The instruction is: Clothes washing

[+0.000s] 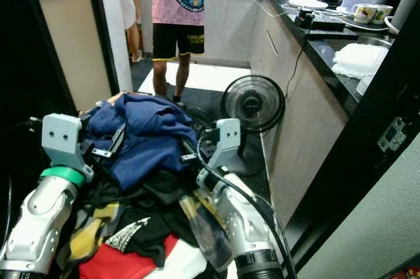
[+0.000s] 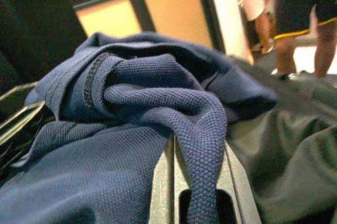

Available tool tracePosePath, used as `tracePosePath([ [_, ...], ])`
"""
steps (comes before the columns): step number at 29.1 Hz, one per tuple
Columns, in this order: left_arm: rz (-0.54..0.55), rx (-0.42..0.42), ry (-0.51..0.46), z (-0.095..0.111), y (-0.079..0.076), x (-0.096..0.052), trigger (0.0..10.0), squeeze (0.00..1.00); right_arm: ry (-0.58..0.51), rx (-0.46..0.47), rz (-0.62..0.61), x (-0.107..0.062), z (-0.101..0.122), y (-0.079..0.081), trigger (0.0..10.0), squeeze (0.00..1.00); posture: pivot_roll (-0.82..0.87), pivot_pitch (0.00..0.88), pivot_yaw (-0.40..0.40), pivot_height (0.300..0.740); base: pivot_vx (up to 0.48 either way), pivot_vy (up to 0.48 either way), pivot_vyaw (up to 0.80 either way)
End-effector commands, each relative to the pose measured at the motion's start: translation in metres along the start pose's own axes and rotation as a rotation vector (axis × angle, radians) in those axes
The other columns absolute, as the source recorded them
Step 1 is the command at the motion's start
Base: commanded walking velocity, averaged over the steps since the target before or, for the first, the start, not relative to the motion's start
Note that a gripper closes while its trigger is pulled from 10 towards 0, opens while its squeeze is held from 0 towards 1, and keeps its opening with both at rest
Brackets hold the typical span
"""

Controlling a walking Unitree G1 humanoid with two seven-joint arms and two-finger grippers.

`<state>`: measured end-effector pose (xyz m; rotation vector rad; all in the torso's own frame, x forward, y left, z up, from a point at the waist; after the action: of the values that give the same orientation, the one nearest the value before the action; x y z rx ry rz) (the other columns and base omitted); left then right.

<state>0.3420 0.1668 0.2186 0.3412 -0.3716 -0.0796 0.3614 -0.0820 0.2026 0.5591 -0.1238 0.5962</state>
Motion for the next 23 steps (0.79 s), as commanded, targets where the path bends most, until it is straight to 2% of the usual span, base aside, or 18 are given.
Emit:
tracePosePath([
  [1,-0.009,0.004,0.031,-0.007,0.0,-0.002,10.0,0.0,-0.05,-0.009,-0.019,-0.001,0.012,-0.004,0.0,0.0,-0.03,0.024,0.036,0.74,0.0,0.0,0.0],
  [5,-0.009,0.004,0.032,-0.007,0.0,-0.002,10.0,0.0,-0.068,-0.015,-0.029,-0.001,0.017,-0.007,0.0,0.0,-0.03,0.021,0.035,0.74,0.0,0.0,0.0],
  [6,-0.009,0.003,0.031,-0.007,0.0,-0.001,10.0,0.0,-0.119,-0.031,-0.048,-0.001,0.031,-0.01,0.0,0.0,-0.03,0.013,0.034,0.74,0.0,0.0,0.0],
  [8,-0.009,0.003,0.031,-0.007,0.0,-0.001,10.0,0.0,-0.119,-0.031,-0.048,-0.001,0.031,-0.01,0.0,0.0,-0.03,0.013,0.034,0.74,0.0,0.0,0.0],
  [9,-0.007,0.001,0.029,-0.007,0.001,-0.001,10.0,0.0,-0.192,-0.04,-0.07,-0.002,0.049,-0.012,0.0,0.0,-0.03,0.007,0.031,0.74,0.0,0.0,0.0],
  [11,-0.007,0.001,0.029,-0.007,0.001,-0.001,10.0,0.0,-0.192,-0.04,-0.07,-0.002,0.049,-0.012,0.0,0.0,-0.03,0.007,0.031,0.74,0.0,0.0,0.0],
  [13,0.018,-0.027,0.025,-0.006,0.007,0.0,10.0,0.0,-0.43,-0.031,-0.155,-0.016,0.111,-0.025,0.0,0.0,-0.03,0.0,0.043,0.74,0.0,0.0,0.0],
  [15,0.018,-0.027,0.025,-0.006,0.007,0.0,10.0,0.0,-0.43,-0.031,-0.155,-0.016,0.111,-0.025,0.0,0.0,-0.03,0.0,0.043,0.74,0.0,0.0,0.0],
  [16,0.027,-0.036,0.025,-0.006,0.009,0.0,10.0,0.0,-0.496,-0.026,-0.178,-0.023,0.128,-0.028,0.0,0.0,-0.03,0.0,0.043,0.74,0.0,0.0,0.0],
  [18,0.027,-0.036,0.025,-0.006,0.009,0.0,10.0,0.0,-0.496,-0.026,-0.178,-0.023,0.128,-0.028,0.0,0.0,-0.03,0.0,0.043,0.74,0.0,0.0,0.0],
  [19,0.032,-0.041,0.027,-0.007,0.011,-0.001,10.0,0.0,-0.541,-0.042,-0.2,-0.029,0.139,-0.031,0.0,0.0,-0.03,0.0,0.047,0.74,0.0,0.0,0.0],
  [23,0.034,-0.041,0.028,-0.007,0.012,-0.001,10.0,0.0,-0.558,-0.055,-0.21,-0.032,0.143,-0.031,0.0,0.0,-0.03,0.0,0.047,0.74,0.0,0.0,0.0],
])
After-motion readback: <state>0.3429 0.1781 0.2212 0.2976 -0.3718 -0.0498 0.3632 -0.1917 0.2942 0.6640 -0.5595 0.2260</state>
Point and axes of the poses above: a point about 5 cm out from each wrist's last joint towards the gripper, its own x axis pointing out of the wrist towards the gripper, its own z axis along the axis of the wrist's last joint, y = z × x, the point moved 2 cm from there along x, pointing out of the wrist towards the gripper, and after that the axes turned 14 degrees about x, right-handed, at the moved point
